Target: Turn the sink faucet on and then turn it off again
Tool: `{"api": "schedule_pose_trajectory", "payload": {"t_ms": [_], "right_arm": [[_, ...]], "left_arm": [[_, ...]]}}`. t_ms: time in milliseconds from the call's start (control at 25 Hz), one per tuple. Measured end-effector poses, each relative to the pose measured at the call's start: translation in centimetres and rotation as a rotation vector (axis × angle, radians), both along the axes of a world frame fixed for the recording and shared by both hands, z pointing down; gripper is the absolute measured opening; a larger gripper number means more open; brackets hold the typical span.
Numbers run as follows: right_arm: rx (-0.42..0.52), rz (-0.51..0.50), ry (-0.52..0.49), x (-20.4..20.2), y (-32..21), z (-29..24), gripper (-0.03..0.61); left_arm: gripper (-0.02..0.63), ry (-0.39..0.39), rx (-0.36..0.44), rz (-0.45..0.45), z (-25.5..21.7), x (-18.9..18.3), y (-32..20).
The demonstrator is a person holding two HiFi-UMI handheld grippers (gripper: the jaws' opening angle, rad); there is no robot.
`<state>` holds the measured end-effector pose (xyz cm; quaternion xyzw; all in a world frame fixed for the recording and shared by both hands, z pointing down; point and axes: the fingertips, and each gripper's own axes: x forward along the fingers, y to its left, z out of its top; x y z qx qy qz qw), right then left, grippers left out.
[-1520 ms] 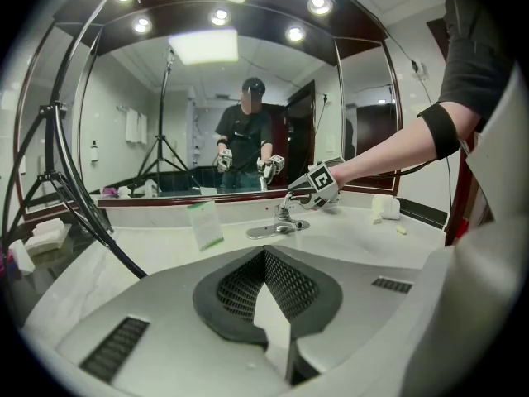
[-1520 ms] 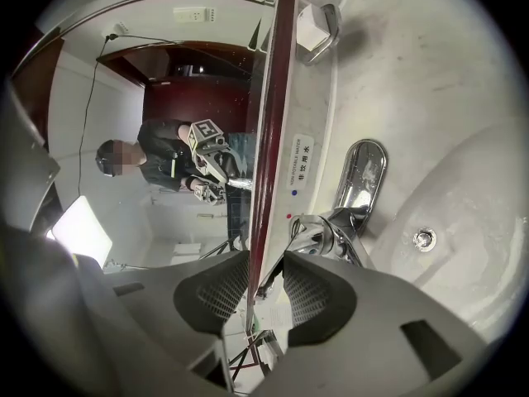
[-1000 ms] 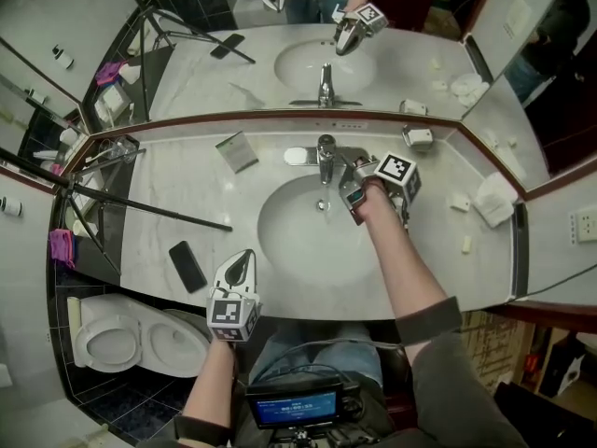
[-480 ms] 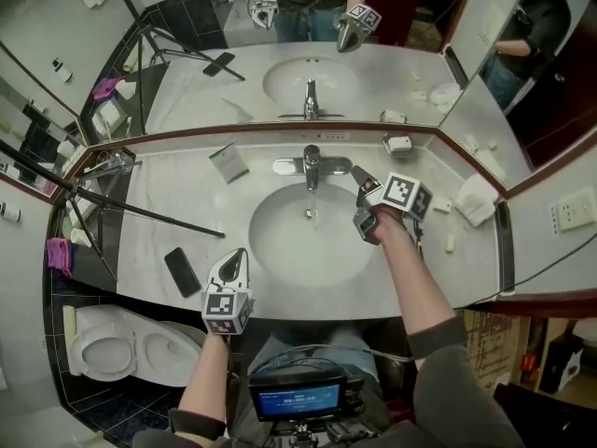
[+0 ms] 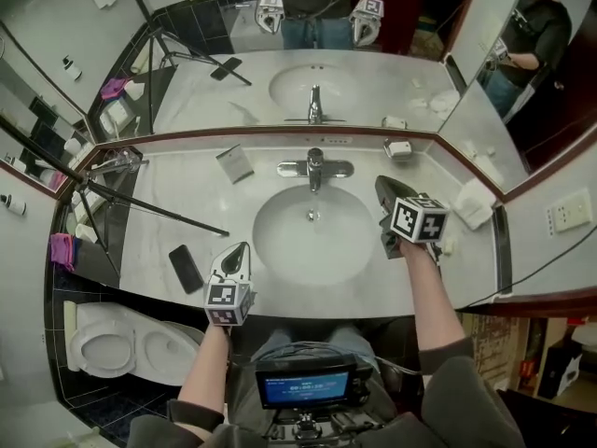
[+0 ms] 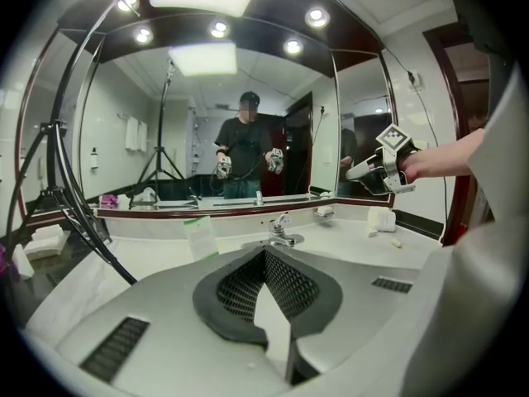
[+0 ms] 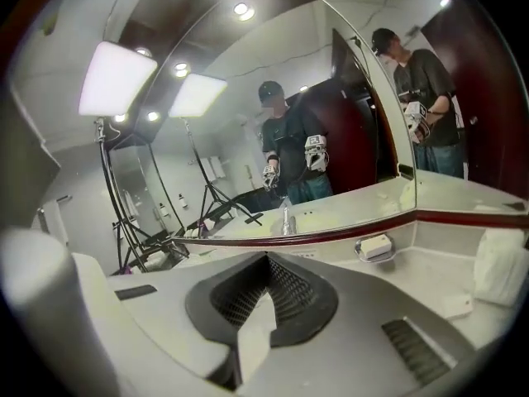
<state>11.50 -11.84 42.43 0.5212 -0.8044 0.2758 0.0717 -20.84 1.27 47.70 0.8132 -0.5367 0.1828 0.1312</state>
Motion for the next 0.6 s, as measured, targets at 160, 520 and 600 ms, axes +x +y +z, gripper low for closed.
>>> {"api": "schedule_pose_trajectory", "payload": {"t_ms": [160, 520, 600], "right_arm": [[0.019, 0.018, 0.066, 1.9, 1.6, 0.0, 0.0], [0.043, 0.096, 0.157, 7.2, 3.5, -0.6, 0.0], [0.044, 0.103, 0.158, 7.7, 3.5, -0.6, 0.0]], "left_arm": [[0.002, -0.008, 0.006, 0.008, -0.4, -0.2, -0.1], [0.002, -0.031, 0.009, 0.038, -0.3, -0.2, -0.2], [0.002, -0.036, 0.012, 0.049, -0.3, 0.1, -0.2]]}}
